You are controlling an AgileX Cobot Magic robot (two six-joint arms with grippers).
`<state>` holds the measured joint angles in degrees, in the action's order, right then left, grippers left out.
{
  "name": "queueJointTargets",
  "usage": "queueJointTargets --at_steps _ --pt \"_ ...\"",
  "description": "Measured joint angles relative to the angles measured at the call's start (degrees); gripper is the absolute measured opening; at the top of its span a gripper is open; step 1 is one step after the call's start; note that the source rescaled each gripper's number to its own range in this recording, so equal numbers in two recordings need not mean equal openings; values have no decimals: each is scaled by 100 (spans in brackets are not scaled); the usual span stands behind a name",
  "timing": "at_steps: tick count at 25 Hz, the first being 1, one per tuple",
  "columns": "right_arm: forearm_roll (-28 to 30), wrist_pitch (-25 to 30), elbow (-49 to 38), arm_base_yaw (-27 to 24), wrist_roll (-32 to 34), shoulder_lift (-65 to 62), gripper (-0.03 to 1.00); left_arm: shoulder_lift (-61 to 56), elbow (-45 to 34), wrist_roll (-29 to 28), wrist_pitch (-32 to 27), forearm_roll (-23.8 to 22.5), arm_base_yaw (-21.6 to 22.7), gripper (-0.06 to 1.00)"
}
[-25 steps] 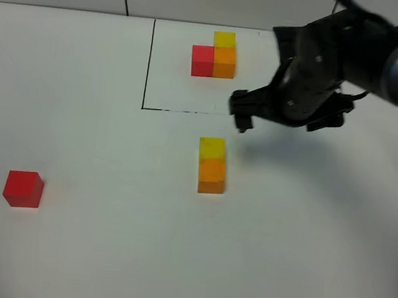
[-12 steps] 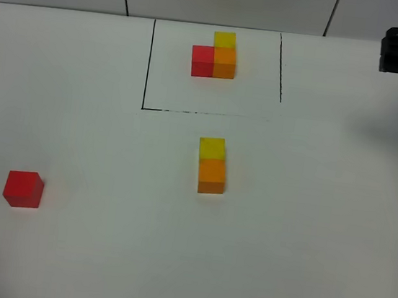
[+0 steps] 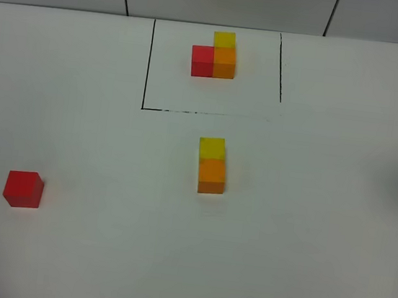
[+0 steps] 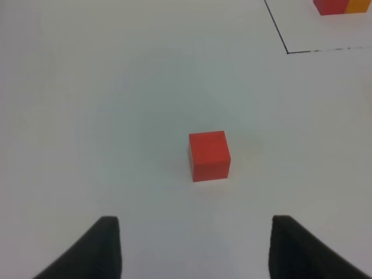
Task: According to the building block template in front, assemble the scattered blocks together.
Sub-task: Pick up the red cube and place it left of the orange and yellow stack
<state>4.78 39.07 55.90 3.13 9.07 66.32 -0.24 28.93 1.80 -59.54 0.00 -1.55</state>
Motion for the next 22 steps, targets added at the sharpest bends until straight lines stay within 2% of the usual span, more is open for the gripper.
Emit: queueJointTargets --at_steps 4,8,17,22 --pt "0 73 -880 0 60 -1234 98 0 0 0 0 0 0 24" --pt "-60 391 -1509 0 109 -2470 98 0 0 8 0 0 0 24" --pt "-152 1538 -2227 0 337 -4700 98 0 0 2 0 0 0 24" --pt "-158 1767 -2531 0 377 -5415 98 0 0 2 0 31 0 24"
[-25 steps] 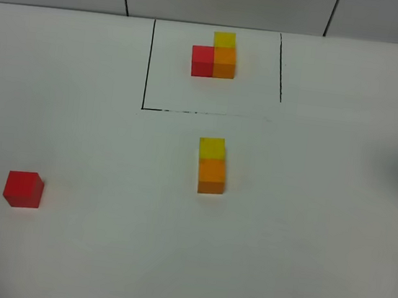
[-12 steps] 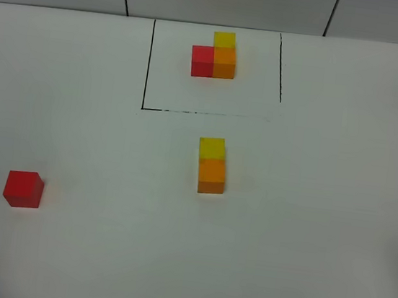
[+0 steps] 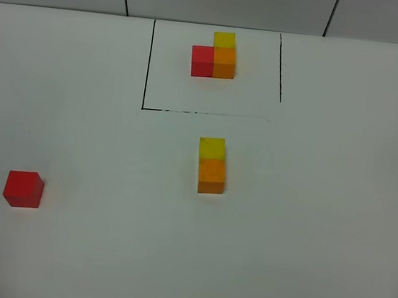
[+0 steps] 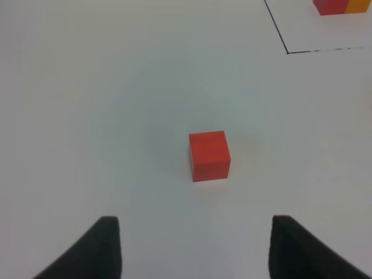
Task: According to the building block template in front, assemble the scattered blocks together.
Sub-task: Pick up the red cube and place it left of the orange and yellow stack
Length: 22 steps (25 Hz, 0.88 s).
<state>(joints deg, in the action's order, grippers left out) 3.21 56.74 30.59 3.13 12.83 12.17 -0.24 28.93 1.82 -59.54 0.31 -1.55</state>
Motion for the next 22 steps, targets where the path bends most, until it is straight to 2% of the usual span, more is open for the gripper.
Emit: queueJointTargets --at_steps 10,22 --pt "0 339 -142 0 13 -656 94 0 0 0 0 -31 0 24" --pt "148 402 -190 0 -44 -921 74 0 0 0 0 -31 0 24"
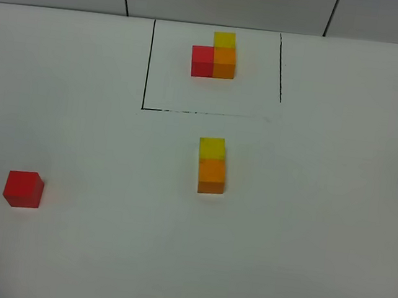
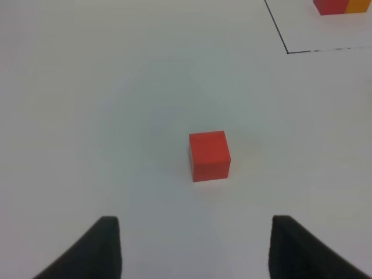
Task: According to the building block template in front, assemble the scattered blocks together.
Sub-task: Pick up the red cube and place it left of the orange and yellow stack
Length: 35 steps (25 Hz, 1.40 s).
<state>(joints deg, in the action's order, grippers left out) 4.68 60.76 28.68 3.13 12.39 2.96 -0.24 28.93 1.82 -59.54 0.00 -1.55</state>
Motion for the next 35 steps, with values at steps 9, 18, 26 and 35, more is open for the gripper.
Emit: queueJointTargets --at_steps 9,18,26,35 --pt "0 10 0 0 -46 0 71 0 0 -6 0 0 0 24" --pt "0 16 -5 0 -46 0 71 0 0 -6 0 0 0 24" --pt "0 16 -5 0 -46 0 71 0 0 -6 0 0 0 24" --pt "2 16 -5 -313 -46 0 70 0 0 -6 0 0 0 24"
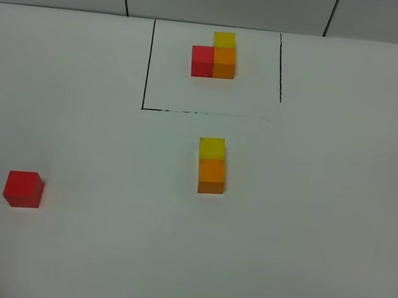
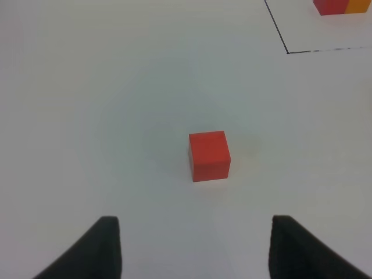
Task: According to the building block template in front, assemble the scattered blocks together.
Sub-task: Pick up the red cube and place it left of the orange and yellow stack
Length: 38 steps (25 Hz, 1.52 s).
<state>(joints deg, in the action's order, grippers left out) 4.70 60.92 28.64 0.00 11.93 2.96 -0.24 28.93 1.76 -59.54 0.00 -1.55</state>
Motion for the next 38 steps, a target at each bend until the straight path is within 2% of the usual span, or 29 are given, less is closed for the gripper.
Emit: queueJointTargets --at_steps 18,27,38 --pt "0 0 0 -78 -106 0 68 0 0 11 0 0 0 24" --pt "-158 -6 0 -85 -689 0 54 0 0 6 0 0 0 24" --pt "-159 -6 0 -85 -750 0 36 0 0 6 0 0 0 24"
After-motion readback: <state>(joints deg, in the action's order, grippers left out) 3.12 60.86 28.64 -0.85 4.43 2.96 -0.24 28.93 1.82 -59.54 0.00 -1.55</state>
